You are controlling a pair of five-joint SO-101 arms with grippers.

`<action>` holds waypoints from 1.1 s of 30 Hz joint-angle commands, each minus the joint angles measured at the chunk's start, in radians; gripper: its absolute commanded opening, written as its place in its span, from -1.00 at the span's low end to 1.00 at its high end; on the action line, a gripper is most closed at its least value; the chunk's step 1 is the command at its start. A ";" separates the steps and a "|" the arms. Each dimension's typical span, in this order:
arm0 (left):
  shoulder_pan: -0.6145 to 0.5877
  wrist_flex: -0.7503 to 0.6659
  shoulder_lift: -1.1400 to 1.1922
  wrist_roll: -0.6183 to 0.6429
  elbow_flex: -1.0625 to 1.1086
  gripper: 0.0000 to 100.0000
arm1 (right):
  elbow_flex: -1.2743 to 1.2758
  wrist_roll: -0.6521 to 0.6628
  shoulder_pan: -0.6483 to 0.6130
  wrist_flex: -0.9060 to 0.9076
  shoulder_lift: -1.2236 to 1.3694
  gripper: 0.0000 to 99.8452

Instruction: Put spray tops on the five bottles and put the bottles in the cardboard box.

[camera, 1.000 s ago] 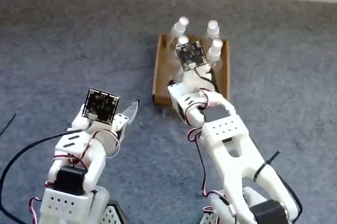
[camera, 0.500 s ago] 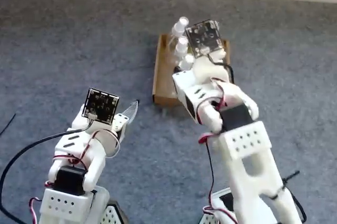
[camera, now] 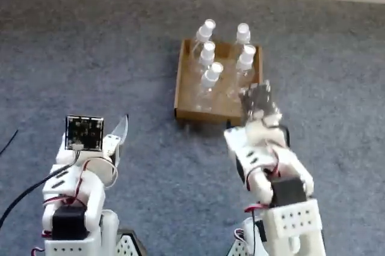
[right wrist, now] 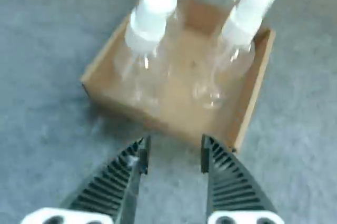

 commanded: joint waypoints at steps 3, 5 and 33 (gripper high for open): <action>-0.071 0.048 -0.005 -0.006 0.084 -0.57 | 0.266 0.084 0.015 0.007 -0.266 -0.79; -0.101 0.048 -0.007 -0.006 0.140 -0.57 | 0.363 0.097 0.015 0.010 -0.367 -0.79; -0.139 0.327 -0.002 -0.196 0.292 -0.76 | 0.661 0.097 0.234 0.280 -0.555 -0.79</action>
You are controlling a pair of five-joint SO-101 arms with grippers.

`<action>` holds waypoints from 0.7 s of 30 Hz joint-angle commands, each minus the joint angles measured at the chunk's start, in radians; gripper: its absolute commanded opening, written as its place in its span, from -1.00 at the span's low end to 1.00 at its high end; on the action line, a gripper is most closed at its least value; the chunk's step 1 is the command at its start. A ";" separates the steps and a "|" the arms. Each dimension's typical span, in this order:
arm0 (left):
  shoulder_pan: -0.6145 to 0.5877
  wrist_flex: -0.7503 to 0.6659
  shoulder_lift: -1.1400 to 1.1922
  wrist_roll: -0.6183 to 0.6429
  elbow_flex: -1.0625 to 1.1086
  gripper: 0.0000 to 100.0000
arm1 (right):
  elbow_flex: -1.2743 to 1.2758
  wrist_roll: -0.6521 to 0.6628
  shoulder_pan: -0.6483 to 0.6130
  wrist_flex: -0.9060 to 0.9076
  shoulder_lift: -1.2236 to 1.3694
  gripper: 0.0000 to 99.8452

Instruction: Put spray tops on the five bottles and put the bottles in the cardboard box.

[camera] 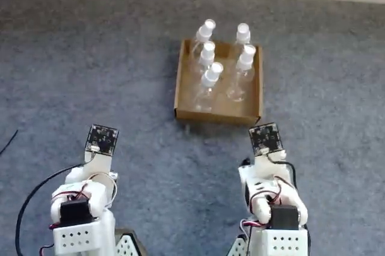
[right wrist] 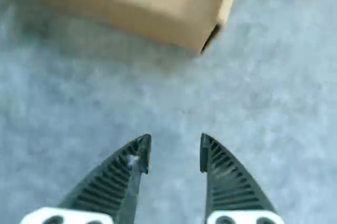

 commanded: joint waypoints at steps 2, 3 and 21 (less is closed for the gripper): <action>-0.007 0.006 -0.004 -0.011 0.019 -0.76 | 0.124 0.008 0.019 0.102 -0.015 -0.80; -0.007 0.006 -0.004 -0.011 0.019 -0.76 | 0.124 0.008 0.021 0.108 -0.015 -0.83; -0.007 0.006 -0.004 -0.011 0.019 -0.76 | 0.127 0.009 0.019 0.105 -0.015 -0.99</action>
